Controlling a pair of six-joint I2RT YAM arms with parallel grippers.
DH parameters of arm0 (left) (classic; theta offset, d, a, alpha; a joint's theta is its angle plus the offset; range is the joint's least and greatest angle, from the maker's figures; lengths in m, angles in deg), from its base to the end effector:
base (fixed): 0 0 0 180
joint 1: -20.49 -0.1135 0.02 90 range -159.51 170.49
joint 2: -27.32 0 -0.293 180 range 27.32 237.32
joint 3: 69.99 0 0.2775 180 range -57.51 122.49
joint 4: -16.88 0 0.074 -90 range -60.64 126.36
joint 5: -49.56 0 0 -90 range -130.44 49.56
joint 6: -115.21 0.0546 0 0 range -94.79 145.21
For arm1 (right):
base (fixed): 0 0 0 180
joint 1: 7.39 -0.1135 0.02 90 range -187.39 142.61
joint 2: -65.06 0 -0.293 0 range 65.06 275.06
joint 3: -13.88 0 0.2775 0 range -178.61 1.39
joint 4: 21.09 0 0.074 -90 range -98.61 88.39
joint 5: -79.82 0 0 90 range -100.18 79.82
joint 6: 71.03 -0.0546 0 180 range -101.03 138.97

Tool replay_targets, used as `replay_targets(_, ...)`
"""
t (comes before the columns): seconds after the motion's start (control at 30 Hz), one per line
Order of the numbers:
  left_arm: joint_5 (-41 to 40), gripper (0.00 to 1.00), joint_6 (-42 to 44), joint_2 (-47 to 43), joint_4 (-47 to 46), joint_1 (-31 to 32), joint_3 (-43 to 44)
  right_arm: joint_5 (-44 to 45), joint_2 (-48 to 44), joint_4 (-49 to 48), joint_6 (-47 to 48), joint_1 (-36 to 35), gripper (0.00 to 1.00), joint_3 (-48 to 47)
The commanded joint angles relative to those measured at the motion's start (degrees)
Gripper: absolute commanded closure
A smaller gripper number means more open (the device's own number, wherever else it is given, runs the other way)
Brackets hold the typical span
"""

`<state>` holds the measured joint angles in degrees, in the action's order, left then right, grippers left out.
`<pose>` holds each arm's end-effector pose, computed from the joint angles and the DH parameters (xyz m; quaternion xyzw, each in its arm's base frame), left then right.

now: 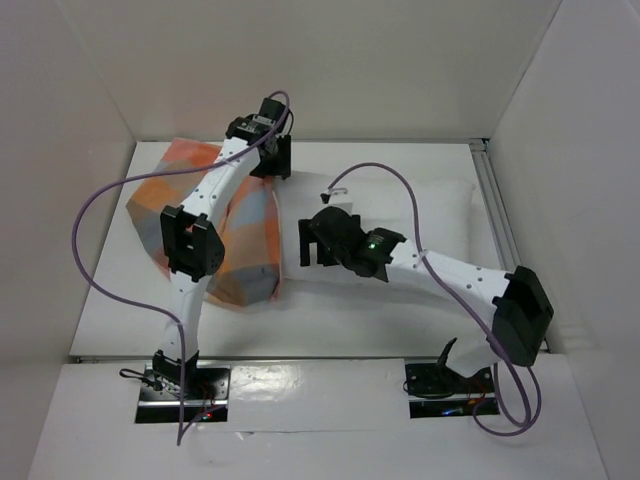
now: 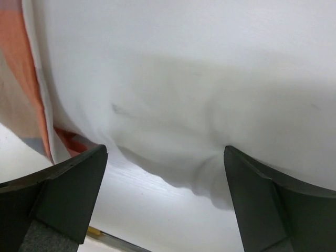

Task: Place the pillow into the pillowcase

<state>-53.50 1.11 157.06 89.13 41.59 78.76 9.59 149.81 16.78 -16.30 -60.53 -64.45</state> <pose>0.5136 -0.1850 0.3273 -0.0605 0.9416 -0.0208 0.3307 0.2299 0.2759 0.2867 -0.0751 0.9072 0.1534 0.3846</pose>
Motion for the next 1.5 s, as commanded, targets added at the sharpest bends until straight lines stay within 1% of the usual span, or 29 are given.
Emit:
replay_targets(0.0,-2.8,0.37,0.0,-2.0,-1.0,-0.3,1.4,14.5,-6.8,12.5,-1.6,0.4,0.0,-4.7)
replay_targets(0.03,-2.8,0.51,0.0,-2.0,-1.0,-0.3,0.8,15.7,-7.9,14.9,-1.6,1.3,0.0,-5.3)
replay_targets(0.07,-2.8,0.6,0.0,-2.0,-1.6,-0.3,0.8,16.3,-8.9,16.3,-2.2,4.5,0.0,-6.0)
replay_targets(0.1,-2.8,0.65,0.0,-2.0,-1.6,-0.3,0.8,16.3,-9.7,17.8,-2.2,6.8,0.0,-6.1)
replay_targets(0.13,-2.8,0.8,0.0,-3.4,-3.0,-0.3,0.1,16.3,-10.9,19.9,-2.2,9.4,0.0,-6.7)
replay_targets(0.17,-1.8,0.85,0.8,-4.0,-3.5,-0.3,-0.6,15.7,-11.4,20.7,-2.2,15.3,0.0,-6.7)
replay_targets(0.23,-1.1,0.98,1.3,-4.7,-4.1,-0.3,-1.2,11.4,-12.1,20.7,-1.0,21.6,0.0,-5.6)
replay_targets(0.27,-0.6,1.0,1.9,-4.7,-4.1,-0.3,-1.2,9.6,-12.2,20.7,0.1,28.0,0.0,-4.7)
replay_targets(0.3,0.3,1.0,2.6,-5.2,-4.1,0.2,-1.2,5.1,-12.2,20.7,1.1,31.1,0.0,-4.2)
replay_targets(0.43,0.9,1.0,4.2,-5.2,-4.1,1.6,0.2,-1.7,-11.6,18.1,2.8,41.5,0.0,-1.8)
replay_targets(0.47,1.6,1.0,4.8,-5.7,-4.1,2.2,0.8,-3.2,-11.6,15.6,2.8,44.2,0.0,-0.1)
replay_targets(0.53,3.2,1.0,5.5,-5.7,-4.7,2.9,0.8,-6.2,-10.9,13.9,3.4,46.0,0.0,1.6)
replay_targets(0.6,5.4,1.0,6.0,-6.2,-4.7,3.6,1.5,-9.5,-10.9,8.5,4.0,46.6,0.0,5.7)
replay_targets(0.63,6.2,1.0,6.6,-6.2,-5.3,5.0,1.5,-15.3,-10.3,6.3,4.5,46.6,0.11,7.0)
replay_targets(0.67,7.0,1.0,7.1,-6.2,-5.3,5.5,2.2,-18.6,-10.3,2.6,4.5,46.6,0.23,8.0)
replay_targets(0.7,8.6,1.0,7.1,-6.2,-6.0,6.2,2.2,-21.5,-9.7,0.7,4.5,45.0,0.41,9.5)
replay_targets(0.73,9.4,1.0,7.7,-6.2,-6.0,7.8,2.9,-25.2,-9.7,-0.8,4.0,43.5,0.8,9.5)
replay_targets(0.77,10.3,1.0,7.7,-6.2,-6.0,8.8,3.6,-25.2,-9.7,-1.9,3.4,41.6,0.95,9.5)
replay_targets(0.8,12.1,1.0,7.7,-6.2,-6.6,9.8,4.2,-24.4,-9.7,-2.4,2.8,37.1,1.0,8.6)
replay_targets(0.9,15.2,1.0,8.4,-5.2,-7.1,15.0,7.2,-19.6,-11.3,-1.9,-0.1,30.8,1.0,5.8)
replay_targets(0.97,20.2,1.0,6.6,-4.7,-8.9,18.2,9.7,-16.3,-13.6,-0.8,-3.4,27.1,1.0,3.8)
replay_targets(1.0,24.9,1.0,5.6,-4.7,-9.8,18.9,9.7,-16.3,-14.6,-0.8,-4.2,25.7,1.0,3.8)
replay_targets(1.13,34.4,1.0,-0.5,-5.9,-14.3,20.0,7.4,-10.0,-18.1,-0.2,-7.4,23.2,1.0,4.4)
replay_targets(1.2,34.4,1.0,-2.0,-7.1,-15.0,20.0,3.4,-8.4,-18.1,1.0,-8.0,23.2,1.0,5.1)
replay_targets(1.3,24.3,1.0,-2.0,-9.3,-15.0,20.0,-3.2,-7.8,-20.0,2.6,-8.0,26.0,1.0,7.4)
replay_targets(1.33,24.3,1.0,-2.0,-9.3,-15.0,20.0,-4.3,-7.8,-20.6,3.3,-8.0,26.0,1.0,7.4)
replay_targets(1.37,20.6,1.0,-2.0,-9.3,-15.0,19.5,-5.1,-7.8,-20.6,3.4,-7.4,27.2,1.0,8.0)
replay_targets(1.43,18.7,0.87,-1.0,-8.0,-13.9,18.9,-4.3,-7.2,-22.1,4.1,-6.8,28.4,1.0,8.5)
replay_targets(1.47,18.7,0.75,0.4,-7.0,-12.3,18.4,-2.3,-7.2,-22.1,5.7,-5.8,29.9,1.0,8.5)
